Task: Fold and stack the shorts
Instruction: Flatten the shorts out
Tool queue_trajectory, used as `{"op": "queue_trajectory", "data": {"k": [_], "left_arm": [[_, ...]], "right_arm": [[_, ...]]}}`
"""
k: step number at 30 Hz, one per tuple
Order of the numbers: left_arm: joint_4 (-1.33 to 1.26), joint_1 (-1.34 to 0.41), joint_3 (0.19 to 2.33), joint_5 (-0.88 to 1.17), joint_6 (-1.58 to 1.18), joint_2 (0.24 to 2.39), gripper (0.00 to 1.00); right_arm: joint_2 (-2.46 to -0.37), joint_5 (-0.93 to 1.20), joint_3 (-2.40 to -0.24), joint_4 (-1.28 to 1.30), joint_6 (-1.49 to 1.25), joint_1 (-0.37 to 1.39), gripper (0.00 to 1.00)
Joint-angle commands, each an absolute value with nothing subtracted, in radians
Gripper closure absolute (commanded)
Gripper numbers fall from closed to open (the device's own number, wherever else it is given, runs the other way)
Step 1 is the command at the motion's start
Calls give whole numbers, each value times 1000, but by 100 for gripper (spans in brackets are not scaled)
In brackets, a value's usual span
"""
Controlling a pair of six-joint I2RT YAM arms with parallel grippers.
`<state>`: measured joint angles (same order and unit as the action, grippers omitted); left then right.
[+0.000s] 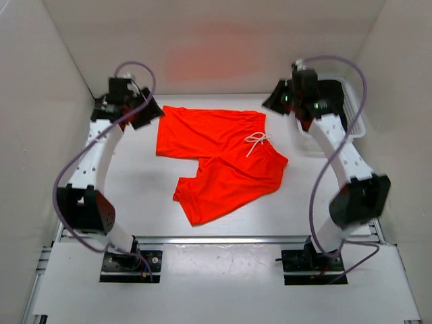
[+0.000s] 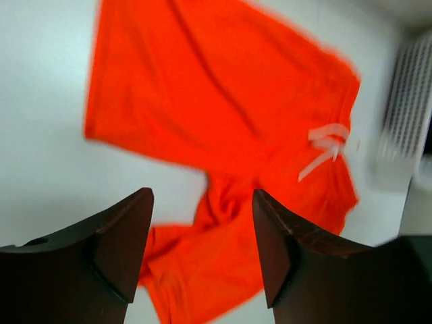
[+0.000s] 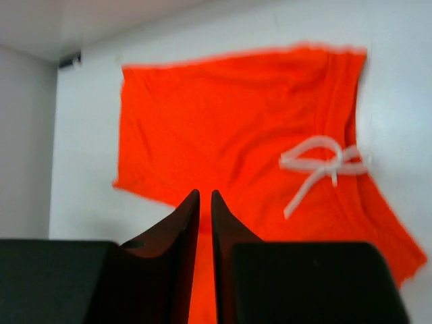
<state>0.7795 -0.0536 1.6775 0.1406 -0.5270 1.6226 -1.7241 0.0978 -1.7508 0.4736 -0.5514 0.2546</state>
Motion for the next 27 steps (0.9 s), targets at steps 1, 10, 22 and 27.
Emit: {"op": "queue_trajectory", "data": {"k": [1, 10, 22, 27], "left_arm": [[825, -203, 1465, 147, -515, 1600, 30], [815, -336, 1261, 61, -495, 1736, 36], [785, -345, 1261, 112, -496, 1876, 51], [785, -345, 1252, 147, -476, 1876, 89]], "right_arm": [[-1562, 40, -1372, 476, -569, 273, 85], [-1289, 71, -936, 503, -560, 282, 35], [-1503, 212, -853, 361, -623, 181, 18], [-1600, 222, -874, 331, -641, 181, 23]]}}
